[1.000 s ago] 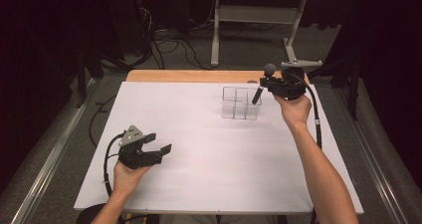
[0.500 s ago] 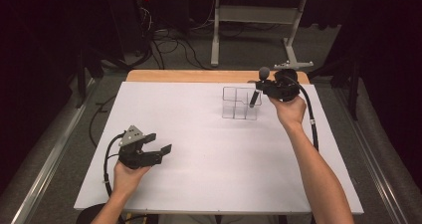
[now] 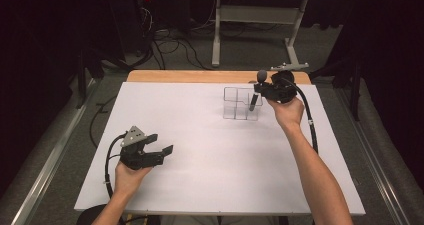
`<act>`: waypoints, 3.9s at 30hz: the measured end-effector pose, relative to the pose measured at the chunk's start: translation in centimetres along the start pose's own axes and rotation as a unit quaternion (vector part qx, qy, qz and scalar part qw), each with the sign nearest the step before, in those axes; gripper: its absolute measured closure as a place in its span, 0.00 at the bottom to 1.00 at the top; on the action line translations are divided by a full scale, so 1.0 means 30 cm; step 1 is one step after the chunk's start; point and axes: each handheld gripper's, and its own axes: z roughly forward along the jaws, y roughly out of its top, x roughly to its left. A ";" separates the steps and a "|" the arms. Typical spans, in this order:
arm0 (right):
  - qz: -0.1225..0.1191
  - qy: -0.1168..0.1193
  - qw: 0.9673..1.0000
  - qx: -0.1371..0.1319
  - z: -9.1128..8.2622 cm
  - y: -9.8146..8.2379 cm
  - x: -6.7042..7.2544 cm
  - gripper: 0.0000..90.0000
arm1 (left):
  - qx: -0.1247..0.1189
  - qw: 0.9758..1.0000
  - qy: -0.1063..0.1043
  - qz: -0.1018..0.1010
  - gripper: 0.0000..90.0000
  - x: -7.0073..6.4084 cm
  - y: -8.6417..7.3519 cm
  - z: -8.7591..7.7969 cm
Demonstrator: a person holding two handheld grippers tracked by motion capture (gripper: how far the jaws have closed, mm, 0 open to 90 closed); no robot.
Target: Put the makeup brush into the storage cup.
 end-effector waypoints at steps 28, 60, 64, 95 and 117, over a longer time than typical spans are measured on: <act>0.013 -0.021 1.000 -0.009 -0.052 -0.025 -0.022 0.36 | -0.001 1.000 0.002 -0.005 0.29 0.002 0.000 0.001; -0.002 -0.005 0.999 -0.043 -0.184 -0.074 -0.035 0.40 | -0.018 1.000 0.003 -0.010 0.29 0.002 0.000 -0.011; -0.006 0.000 0.999 -0.044 -0.200 -0.078 -0.029 0.40 | -0.020 1.000 0.003 -0.010 0.29 0.001 -0.001 -0.014; -0.027 0.027 0.998 -0.056 -0.290 -0.119 0.011 0.41 | -0.026 1.000 0.002 -0.014 0.29 0.001 0.000 -0.016; -0.036 0.044 0.996 -0.067 -0.345 -0.173 0.027 0.41 | -0.028 1.000 0.004 -0.014 0.29 0.000 0.000 -0.018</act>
